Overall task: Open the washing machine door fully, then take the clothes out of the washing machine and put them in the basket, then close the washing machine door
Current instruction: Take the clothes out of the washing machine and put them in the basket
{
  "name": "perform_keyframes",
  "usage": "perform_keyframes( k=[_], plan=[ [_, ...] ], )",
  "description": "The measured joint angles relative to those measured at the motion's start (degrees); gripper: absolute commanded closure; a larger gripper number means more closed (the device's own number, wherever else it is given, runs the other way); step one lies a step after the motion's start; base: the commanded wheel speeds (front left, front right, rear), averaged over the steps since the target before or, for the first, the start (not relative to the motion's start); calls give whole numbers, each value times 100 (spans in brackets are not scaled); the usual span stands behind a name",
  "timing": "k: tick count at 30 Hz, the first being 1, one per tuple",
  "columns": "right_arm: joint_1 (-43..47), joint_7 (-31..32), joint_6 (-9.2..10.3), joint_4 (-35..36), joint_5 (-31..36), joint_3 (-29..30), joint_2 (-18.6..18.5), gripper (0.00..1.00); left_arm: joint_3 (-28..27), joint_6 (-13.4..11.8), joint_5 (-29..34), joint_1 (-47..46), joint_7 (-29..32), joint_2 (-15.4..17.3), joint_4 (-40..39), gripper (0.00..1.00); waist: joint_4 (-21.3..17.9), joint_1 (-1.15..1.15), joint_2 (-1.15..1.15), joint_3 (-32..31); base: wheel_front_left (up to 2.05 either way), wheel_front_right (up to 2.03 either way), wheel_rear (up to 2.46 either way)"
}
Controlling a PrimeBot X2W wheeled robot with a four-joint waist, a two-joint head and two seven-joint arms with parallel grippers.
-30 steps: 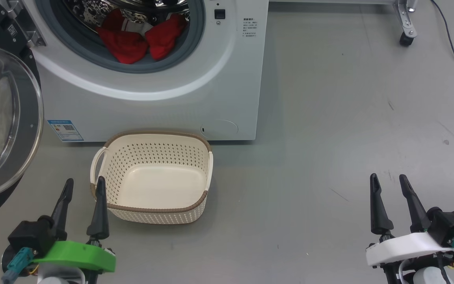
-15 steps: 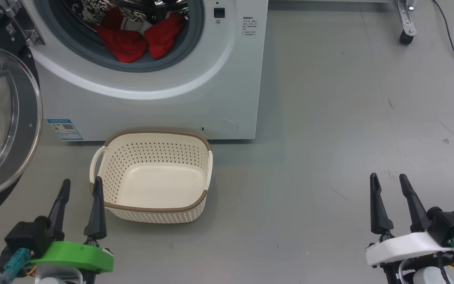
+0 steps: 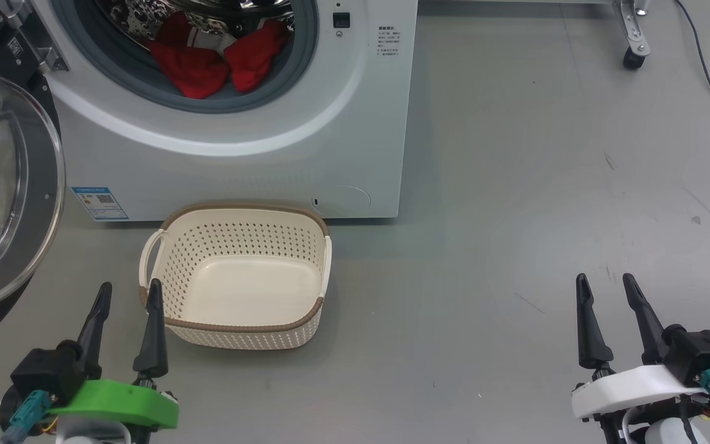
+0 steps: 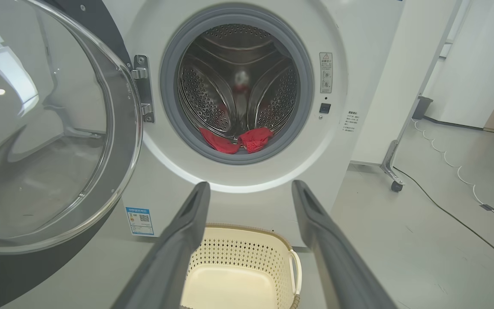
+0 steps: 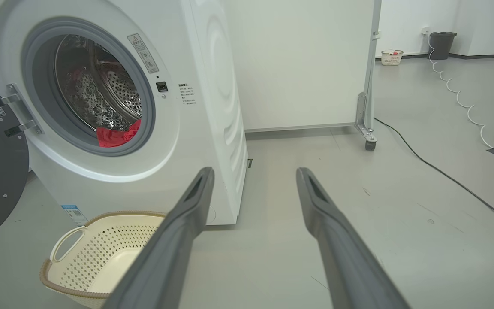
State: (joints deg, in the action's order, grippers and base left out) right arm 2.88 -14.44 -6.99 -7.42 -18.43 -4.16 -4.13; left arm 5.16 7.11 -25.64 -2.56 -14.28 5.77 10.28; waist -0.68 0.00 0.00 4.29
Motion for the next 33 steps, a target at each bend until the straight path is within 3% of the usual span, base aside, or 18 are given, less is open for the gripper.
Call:
perform_keyframes(
  k=[25,33],
  plan=[
    [0,0,0,-87,1,-25,29,0,137,1,-63,52,0,3,31,0,-1,0,0,-29,0,0,0],
    [0,0,0,-90,1,-26,31,0,241,1,-416,90,0,2,34,0,7,0,0,-5,16,-20,4]
  ],
)
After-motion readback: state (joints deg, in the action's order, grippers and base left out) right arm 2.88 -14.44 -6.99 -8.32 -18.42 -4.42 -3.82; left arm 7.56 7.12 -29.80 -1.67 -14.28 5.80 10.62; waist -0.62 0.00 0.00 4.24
